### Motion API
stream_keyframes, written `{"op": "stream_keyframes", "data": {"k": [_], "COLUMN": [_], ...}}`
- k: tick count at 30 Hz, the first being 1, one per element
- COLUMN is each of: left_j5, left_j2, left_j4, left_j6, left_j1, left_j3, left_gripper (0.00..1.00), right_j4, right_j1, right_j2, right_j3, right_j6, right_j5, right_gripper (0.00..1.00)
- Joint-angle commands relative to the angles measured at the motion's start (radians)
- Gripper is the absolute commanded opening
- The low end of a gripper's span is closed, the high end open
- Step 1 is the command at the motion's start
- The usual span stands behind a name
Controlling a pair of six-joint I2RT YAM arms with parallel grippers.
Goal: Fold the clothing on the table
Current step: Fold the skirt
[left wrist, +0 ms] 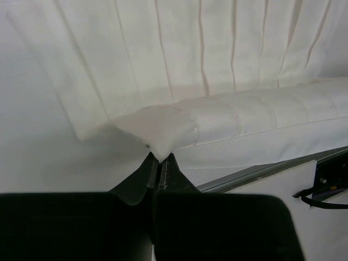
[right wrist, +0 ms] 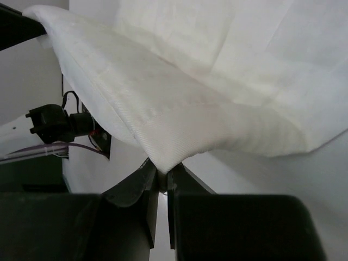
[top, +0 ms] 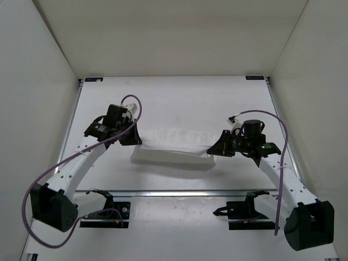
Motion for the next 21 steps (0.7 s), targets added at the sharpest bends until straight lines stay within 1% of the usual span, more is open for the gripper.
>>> {"op": "stream_keyframes", "data": {"k": [1,3,4,5,7,9,11,13,14,15,16,17,18,19,20,21], "left_j5": [-0.035,-0.021,-0.007,-0.019,-0.039,-0.042,-0.042,-0.039,-0.036,-0.020,-0.004,0.004,0.010,0.016,0.022,0.019], "left_j2": [0.130,0.249,0.279,0.341,0.449,0.552,0.593,0.613,0.627,0.641,0.650,0.659,0.670,0.672,0.672,0.673], "left_j4": [0.038,0.105,0.121,0.148,0.155,0.150,0.150,0.172,0.172,0.175,0.181,0.184,0.186,0.204,0.228,0.233], "left_j6": [0.024,0.038,0.043,0.046,0.043,0.046,0.031,0.030,0.032,0.030,0.026,0.027,0.021,0.026,0.021,0.024], "left_j1": [0.076,0.112,0.118,0.128,0.126,0.127,0.130,0.127,0.127,0.132,0.135,0.135,0.144,0.144,0.150,0.152], "left_j3": [-0.035,-0.006,0.017,0.037,0.126,0.178,0.215,0.234,0.246,0.263,0.286,0.307,0.321,0.339,0.355,0.376], "left_gripper": [0.00,0.00,0.00,0.00,0.00,0.00,0.00,0.00,0.00,0.00,0.04,0.24,0.46,0.66,0.77,0.97], "right_j4": [0.115,0.169,0.181,0.215,0.264,0.269,0.269,0.269,0.269,0.267,0.270,0.280,0.289,0.307,0.321,0.336], "right_j1": [-0.057,-0.056,-0.060,-0.064,-0.083,-0.105,-0.110,-0.110,-0.113,-0.116,-0.113,-0.120,-0.126,-0.125,-0.136,-0.142], "right_j2": [0.058,0.176,0.209,0.281,0.381,0.514,0.598,0.674,0.706,0.741,0.758,0.767,0.775,0.775,0.772,0.751], "right_j3": [-0.068,-0.050,-0.031,0.001,0.050,0.117,0.232,0.301,0.337,0.349,0.372,0.371,0.381,0.377,0.366,0.369], "right_j6": [0.068,0.039,0.027,0.026,0.022,0.010,-0.015,-0.021,-0.026,-0.024,-0.030,-0.023,-0.017,-0.018,-0.013,-0.004], "right_j5": [-0.031,-0.015,-0.022,-0.025,-0.040,-0.068,-0.075,-0.077,-0.092,-0.095,-0.109,-0.120,-0.121,-0.123,-0.123,-0.109], "right_gripper": [0.00,0.00,0.01,0.00,0.00,0.00,0.00,0.01,0.02,0.08,0.20,0.31,0.33,0.36,0.41,0.42]}}
